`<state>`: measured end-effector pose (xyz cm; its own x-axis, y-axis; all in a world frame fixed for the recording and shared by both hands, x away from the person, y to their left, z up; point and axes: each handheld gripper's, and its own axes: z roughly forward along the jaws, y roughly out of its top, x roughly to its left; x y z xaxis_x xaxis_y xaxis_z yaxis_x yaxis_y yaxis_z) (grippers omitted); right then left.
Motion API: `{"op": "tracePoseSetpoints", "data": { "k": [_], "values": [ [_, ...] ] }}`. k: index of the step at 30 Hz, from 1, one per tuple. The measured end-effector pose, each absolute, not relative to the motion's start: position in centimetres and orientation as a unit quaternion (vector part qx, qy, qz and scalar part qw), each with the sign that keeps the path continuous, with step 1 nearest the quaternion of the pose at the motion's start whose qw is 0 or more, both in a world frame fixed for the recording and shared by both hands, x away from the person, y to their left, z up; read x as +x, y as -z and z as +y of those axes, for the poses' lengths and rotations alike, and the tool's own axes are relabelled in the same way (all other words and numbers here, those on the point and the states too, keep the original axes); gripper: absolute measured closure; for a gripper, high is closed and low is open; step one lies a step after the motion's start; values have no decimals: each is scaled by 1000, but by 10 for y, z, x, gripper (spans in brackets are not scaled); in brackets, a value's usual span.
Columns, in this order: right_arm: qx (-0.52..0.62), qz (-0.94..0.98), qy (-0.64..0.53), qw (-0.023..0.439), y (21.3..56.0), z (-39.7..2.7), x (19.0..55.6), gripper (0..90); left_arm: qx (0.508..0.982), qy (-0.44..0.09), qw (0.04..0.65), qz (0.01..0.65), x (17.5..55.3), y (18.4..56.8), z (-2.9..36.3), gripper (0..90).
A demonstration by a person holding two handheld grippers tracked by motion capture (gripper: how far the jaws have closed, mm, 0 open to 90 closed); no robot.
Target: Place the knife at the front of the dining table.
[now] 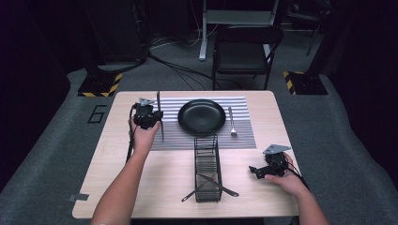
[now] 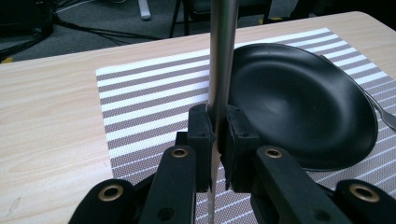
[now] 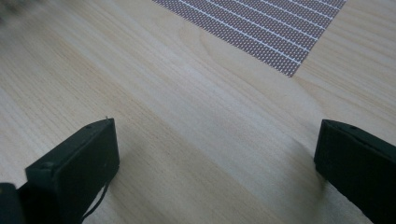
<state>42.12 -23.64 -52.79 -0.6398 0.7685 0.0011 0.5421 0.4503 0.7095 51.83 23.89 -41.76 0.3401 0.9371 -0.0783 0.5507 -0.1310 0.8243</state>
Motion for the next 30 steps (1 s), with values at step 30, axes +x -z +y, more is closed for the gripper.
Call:
{"op": "tracePoseSetpoints", "data": {
  "k": [30],
  "values": [
    [392, 836, -348, 163, 528, -236, 421, 0, 682, -233, 411, 558, 549, 437, 238, 826]
  ]
}}
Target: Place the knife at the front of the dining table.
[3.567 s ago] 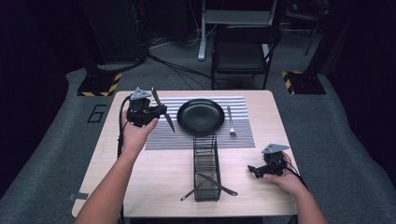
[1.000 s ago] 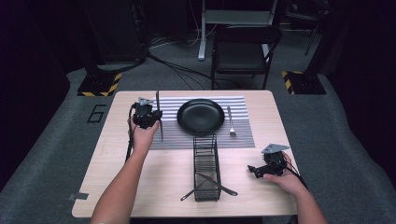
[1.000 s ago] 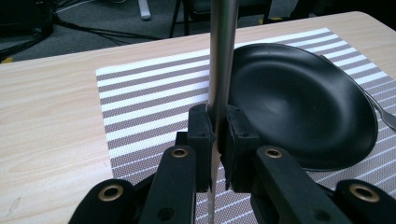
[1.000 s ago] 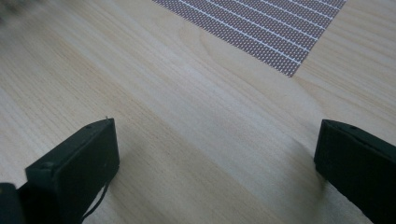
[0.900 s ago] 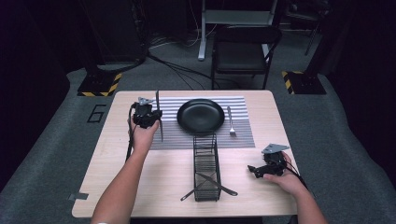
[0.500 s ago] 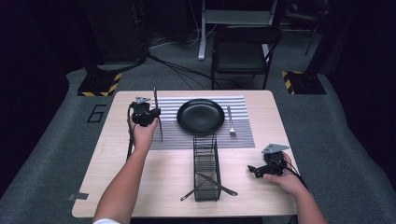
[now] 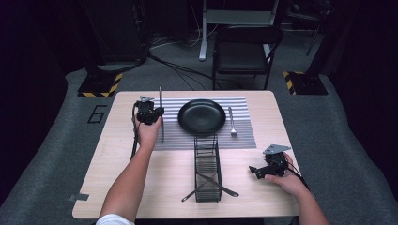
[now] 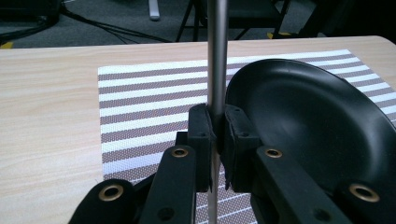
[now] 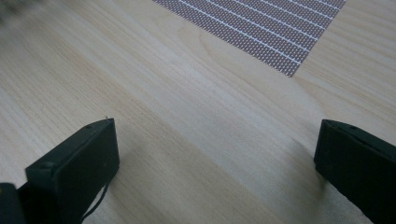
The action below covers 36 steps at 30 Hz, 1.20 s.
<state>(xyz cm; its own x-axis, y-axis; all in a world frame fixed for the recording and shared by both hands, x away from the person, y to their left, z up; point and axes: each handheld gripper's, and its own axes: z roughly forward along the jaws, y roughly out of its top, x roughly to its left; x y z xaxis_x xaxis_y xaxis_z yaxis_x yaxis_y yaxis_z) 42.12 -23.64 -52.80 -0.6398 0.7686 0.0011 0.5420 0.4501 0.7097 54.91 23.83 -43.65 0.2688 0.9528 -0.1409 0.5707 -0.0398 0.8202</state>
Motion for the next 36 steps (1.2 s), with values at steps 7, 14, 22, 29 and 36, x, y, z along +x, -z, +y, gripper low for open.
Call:
{"op": "tracePoseSetpoints", "data": {
  "k": [7, 14, 22, 29, 36],
  "values": [
    [392, 836, -348, 163, 528, -236, 421, 0, 669, -220, 415, 576, 558, 448, 239, 827],
    [392, 836, -348, 163, 528, -236, 421, 0, 664, -215, 405, 591, 565, 456, 239, 827],
    [392, 836, -348, 163, 528, -236, 421, 0, 639, -212, 407, 617, 571, 463, 241, 828],
    [392, 836, -348, 163, 528, -236, 421, 0, 624, -219, 399, 635, 578, 474, 238, 828],
    [392, 836, -348, 162, 528, -236, 421, 0, 611, -222, 384, 656, 590, 480, 231, 828]
  ]
}}
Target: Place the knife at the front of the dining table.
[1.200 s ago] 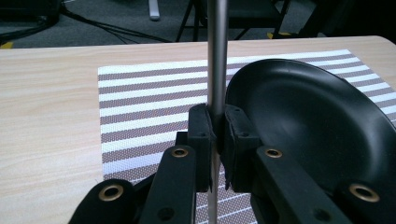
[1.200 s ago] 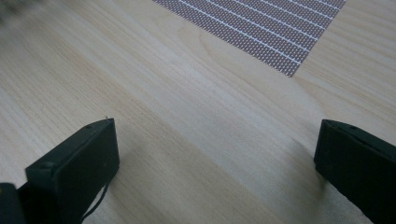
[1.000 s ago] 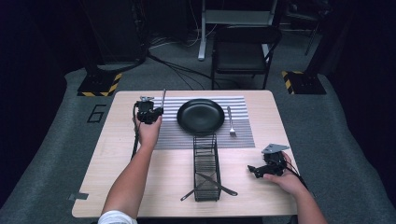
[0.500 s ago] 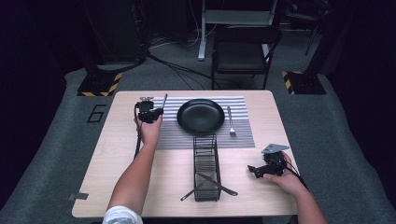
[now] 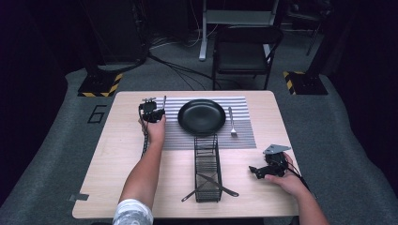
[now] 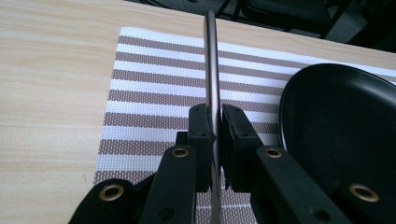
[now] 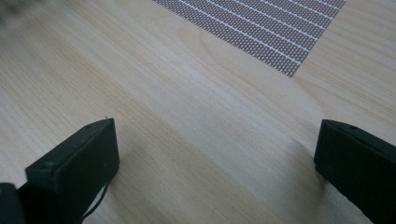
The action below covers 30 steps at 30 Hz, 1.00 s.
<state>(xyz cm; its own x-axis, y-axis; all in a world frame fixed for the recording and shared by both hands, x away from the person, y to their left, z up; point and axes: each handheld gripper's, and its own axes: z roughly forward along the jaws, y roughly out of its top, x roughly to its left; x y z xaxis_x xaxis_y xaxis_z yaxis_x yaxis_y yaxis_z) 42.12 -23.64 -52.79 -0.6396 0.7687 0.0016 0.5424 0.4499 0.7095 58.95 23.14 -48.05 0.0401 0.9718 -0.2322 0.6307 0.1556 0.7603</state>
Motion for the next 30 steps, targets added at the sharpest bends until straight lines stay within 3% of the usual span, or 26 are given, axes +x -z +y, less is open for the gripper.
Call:
{"op": "tracePoseSetpoints", "data": {
  "k": [16, 30],
  "values": [
    [394, 835, -348, 163, 528, -236, 421, 0, 598, -222, 354, 683, 602, 503, 229, 827],
    [395, 834, -348, 163, 528, -236, 420, 0, 615, -228, 339, 675, 605, 509, 226, 823]
  ]
}}
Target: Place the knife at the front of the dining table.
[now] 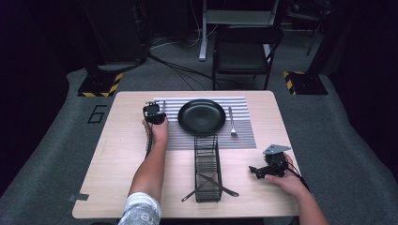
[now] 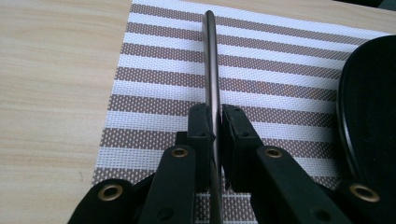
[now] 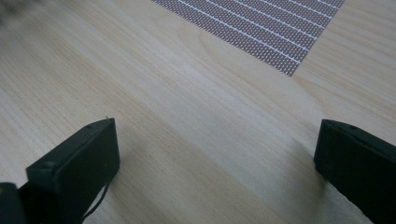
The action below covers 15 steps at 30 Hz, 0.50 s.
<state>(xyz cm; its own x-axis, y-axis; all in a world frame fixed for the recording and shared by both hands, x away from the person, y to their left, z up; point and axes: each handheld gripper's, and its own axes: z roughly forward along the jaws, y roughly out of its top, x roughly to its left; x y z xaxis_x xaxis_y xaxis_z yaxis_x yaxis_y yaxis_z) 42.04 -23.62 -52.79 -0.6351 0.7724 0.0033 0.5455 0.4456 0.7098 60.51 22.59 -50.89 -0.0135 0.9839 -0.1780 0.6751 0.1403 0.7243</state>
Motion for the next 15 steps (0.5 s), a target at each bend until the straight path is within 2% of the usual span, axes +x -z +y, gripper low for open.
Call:
{"op": "tracePoseSetpoints", "data": {
  "k": [15],
  "values": [
    [395, 834, -348, 163, 528, -236, 420, 0, 618, -209, 350, 672, 605, 514, 219, 776]
  ]
}}
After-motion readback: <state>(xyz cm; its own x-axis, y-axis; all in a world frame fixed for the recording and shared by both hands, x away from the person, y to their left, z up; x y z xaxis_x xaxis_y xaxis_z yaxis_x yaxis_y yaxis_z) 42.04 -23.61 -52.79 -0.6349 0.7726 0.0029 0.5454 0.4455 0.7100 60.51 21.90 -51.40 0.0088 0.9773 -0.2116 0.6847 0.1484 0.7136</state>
